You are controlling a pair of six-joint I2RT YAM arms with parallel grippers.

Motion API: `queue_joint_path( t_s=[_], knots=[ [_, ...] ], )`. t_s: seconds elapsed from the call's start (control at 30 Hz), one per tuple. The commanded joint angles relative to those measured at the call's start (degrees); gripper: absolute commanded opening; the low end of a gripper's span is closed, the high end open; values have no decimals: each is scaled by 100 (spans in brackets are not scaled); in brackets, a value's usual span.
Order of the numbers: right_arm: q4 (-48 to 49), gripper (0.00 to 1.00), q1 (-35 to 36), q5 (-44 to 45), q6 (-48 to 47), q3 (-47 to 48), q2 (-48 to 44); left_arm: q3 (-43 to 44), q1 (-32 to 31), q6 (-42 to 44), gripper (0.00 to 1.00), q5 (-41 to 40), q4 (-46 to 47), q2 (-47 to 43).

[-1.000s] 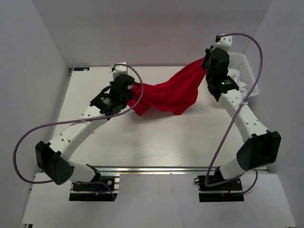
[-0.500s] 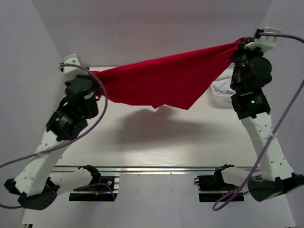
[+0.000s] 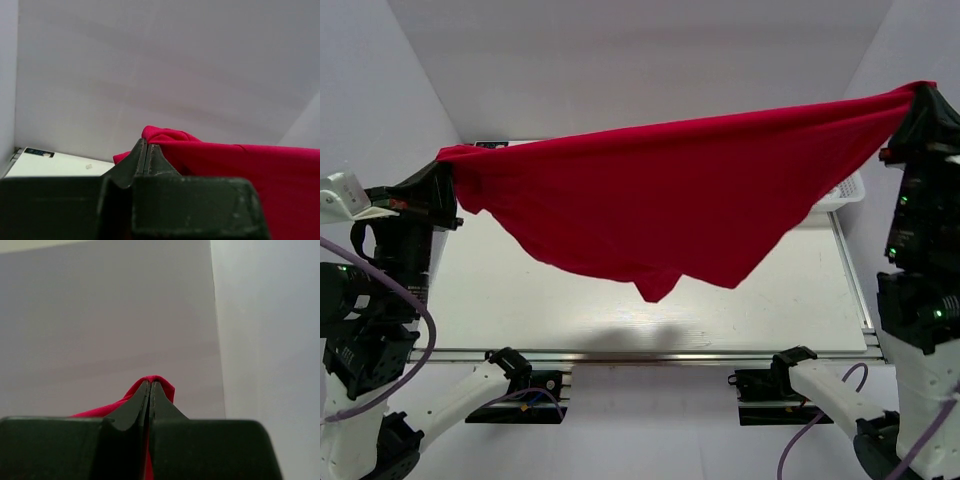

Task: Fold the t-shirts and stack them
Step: Flatten out the tshirt

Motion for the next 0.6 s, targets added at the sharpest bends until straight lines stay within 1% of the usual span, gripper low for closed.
queue_joint_path(
  t_s=[0.0, 0.1, 0.2, 0.23, 0.3, 0.33, 0.37, 0.4, 0.43, 0.47, 0.5, 0.53, 0.57],
  knots=[
    [-86, 0, -53, -138, 133, -130, -244, -28, 65, 213, 0, 397, 103, 140],
    [-77, 0, -36, -209, 335, -604, -271, -90, 65, 143, 0, 56, 51, 456],
    [20, 0, -44, -191, 591, -1218, -184, -484, 65, -15, 0, -454, 156, 843],
    [98, 0, -36, -87, 852, -1664, -96, -694, 65, -15, 0, -655, 156, 1131],
    [213, 0, -44, -60, 960, -1966, 132, -801, 65, -208, 0, -876, -10, 1536],
    [535, 0, -36, -51, 1099, -2342, 429, -923, 65, -418, 0, -1094, -80, 1764],
    [660, 0, -44, -51, 1144, -2511, 562, -1003, 65, -533, 0, -1288, -133, 2001],
    [905, 0, -44, -155, 1232, -2974, 651, -1082, 65, -682, 0, -1603, -230, 2500],
    [1003, 0, -62, -217, 1311, -3091, 817, -1144, 134, -770, 0, -1702, -231, 2766],
    [1135, 0, -53, -244, 1373, -3162, 1341, -1214, 135, -919, 0, -1825, -231, 3038],
    [1153, 0, -53, -235, 1469, -3198, 1563, -1215, 222, -1051, 0, -1931, -422, 3328],
    [1145, 0, -62, -287, 1522, -3146, 2027, -1162, 353, -1113, 0, -1932, -476, 3862],
    [1093, 0, -53, -331, 1549, -3076, 2545, -1110, 433, -1236, 0, -1932, -477, 4119]
  ],
)
